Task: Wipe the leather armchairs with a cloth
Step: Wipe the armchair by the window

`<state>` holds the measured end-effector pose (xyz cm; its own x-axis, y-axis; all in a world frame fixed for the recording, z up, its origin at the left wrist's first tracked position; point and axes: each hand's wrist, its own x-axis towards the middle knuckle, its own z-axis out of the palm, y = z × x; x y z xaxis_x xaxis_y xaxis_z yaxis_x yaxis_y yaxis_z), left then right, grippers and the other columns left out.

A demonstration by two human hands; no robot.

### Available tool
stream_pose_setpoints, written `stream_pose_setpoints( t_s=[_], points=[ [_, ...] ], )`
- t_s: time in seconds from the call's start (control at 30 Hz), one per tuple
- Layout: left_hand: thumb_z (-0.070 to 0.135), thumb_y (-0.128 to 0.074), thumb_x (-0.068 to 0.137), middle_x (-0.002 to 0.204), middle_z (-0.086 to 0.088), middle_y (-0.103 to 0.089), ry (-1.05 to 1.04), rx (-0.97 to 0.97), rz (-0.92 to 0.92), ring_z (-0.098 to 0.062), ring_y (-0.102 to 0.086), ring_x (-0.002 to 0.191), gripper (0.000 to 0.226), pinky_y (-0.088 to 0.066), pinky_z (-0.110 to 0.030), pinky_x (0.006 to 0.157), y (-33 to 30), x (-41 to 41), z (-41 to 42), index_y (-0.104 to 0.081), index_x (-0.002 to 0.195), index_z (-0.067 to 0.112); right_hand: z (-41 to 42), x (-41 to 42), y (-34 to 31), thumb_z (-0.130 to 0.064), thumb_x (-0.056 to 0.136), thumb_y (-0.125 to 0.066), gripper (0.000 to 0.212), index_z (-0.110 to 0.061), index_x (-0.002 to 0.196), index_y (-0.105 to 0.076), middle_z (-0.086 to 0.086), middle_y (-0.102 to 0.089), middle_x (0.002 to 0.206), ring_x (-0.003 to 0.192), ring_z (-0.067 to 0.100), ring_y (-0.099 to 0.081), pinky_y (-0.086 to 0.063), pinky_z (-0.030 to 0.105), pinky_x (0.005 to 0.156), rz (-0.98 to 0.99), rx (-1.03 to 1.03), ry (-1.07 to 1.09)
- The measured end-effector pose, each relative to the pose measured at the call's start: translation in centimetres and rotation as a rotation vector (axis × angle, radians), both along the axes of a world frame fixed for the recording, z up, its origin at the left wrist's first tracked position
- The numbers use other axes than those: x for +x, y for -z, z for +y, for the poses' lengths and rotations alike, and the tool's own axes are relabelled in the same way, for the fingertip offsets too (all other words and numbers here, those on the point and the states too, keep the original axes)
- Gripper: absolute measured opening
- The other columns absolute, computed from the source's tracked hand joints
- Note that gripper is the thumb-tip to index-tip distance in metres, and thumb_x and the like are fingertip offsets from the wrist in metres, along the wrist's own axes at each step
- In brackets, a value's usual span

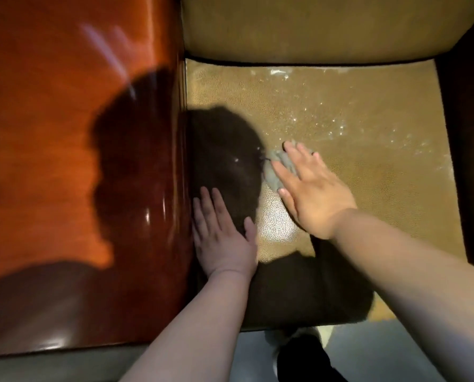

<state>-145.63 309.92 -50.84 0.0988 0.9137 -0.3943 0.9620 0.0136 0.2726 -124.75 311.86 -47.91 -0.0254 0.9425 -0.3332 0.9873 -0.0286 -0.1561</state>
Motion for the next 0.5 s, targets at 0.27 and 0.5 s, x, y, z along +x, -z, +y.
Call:
stream_pose_setpoints(
  t_s=[0.27,0.5],
  points=[
    [0.059,-0.023,0.092,0.174,-0.004,0.025,-0.004,-0.019,0.047,-0.018,0.019,0.160,0.092,0.015,-0.033,0.128,1.3,-1.8,-2.7,0.016,0.165,0.018,-2.0,-5.7,0.8,-0.041,0.104,-0.037,0.059,-0.019,0.159,-0.042,0.016,-0.014,0.172,0.160,0.038,-0.006,0.004,0.045,0.128,0.135,0.053,-0.058],
    [0.061,-0.028,0.092,0.177,-0.001,0.015,-0.038,0.030,0.085,-0.018,0.009,0.162,0.094,-0.007,-0.041,0.128,1.8,-1.4,-3.1,0.012,0.167,0.019,5.9,-0.6,2.7,-0.037,0.104,-0.050,0.058,-0.019,0.159,-0.042,0.018,-0.020,0.170,0.157,0.041,-0.018,-0.007,0.046,0.129,0.114,0.149,-0.146]
  ],
)
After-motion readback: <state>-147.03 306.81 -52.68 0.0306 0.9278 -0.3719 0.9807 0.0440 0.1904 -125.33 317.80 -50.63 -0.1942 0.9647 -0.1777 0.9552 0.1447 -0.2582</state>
